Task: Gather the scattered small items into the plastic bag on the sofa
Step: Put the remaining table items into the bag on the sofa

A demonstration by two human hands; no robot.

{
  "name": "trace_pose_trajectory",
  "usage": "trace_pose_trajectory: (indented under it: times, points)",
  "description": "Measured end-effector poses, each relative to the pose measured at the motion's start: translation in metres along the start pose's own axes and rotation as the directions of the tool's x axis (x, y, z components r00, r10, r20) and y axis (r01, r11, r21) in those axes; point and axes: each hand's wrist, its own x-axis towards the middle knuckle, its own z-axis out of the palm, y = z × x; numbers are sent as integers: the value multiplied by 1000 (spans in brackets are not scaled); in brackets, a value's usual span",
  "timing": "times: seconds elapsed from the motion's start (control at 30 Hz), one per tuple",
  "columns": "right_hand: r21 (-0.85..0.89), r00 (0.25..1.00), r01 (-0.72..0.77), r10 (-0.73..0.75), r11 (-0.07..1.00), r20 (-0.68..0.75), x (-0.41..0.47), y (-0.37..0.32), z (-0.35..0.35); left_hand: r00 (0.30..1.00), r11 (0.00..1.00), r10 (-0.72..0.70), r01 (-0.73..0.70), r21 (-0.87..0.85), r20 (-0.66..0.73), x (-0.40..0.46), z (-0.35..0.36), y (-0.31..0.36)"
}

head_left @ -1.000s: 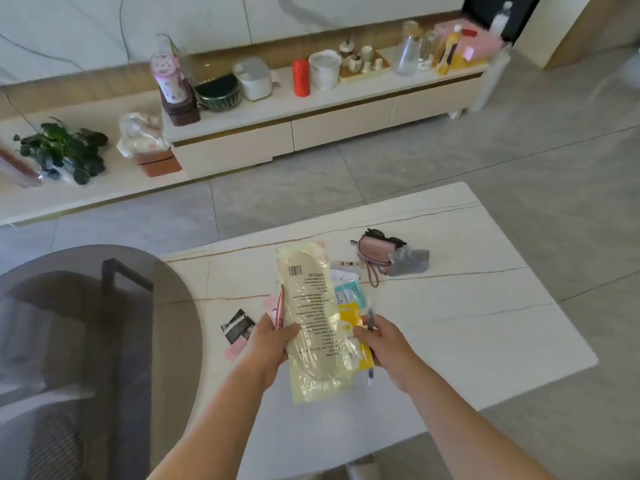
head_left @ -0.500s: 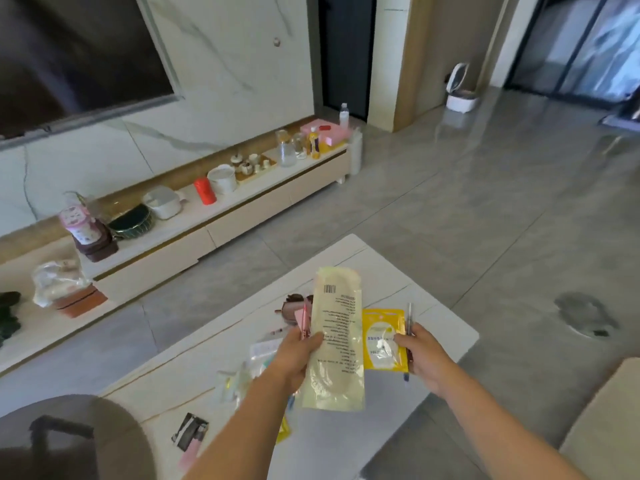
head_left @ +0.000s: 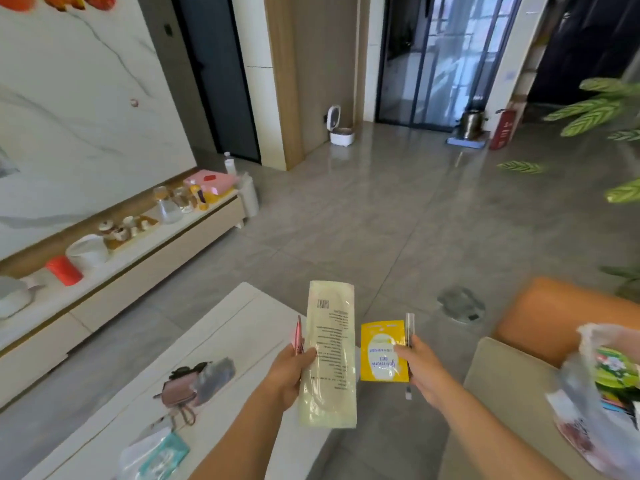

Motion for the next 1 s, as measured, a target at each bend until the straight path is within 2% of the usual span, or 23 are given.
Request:
trace_pose_trajectory:
  times: [0.3, 0.47, 0.6, 0.7, 0.8, 0.9, 1.0]
  points:
    - [87, 956, 24, 2, 996, -294, 5, -3, -115, 970, 985, -100, 65, 161, 219, 53, 131, 11]
    - [158, 895, 36, 39, 987, -444, 13, -5, -164, 920, 961, -207, 127, 246, 333, 86, 202, 13]
    - [174, 819, 72, 41, 982, -572, 17, -21, -202, 862, 936, -277, 142, 323, 425, 115, 257, 21]
    - [184, 720, 98, 58, 978, -692, 23, -31, -223, 802, 901, -332, 114, 418, 497, 137, 297, 32]
    - [246, 587, 155, 111, 957, -802, 32, -34, -242, 744, 854, -398, 88, 513, 536, 160, 336, 42]
    - [285, 442, 90, 218, 954, -870, 36, -30, -260, 706, 808, -442, 46, 588, 553, 180, 370, 43]
    - [321, 353, 60, 281, 945, -892, 26, -22, -276, 679, 768, -465, -10, 641, 569, 190, 401, 34]
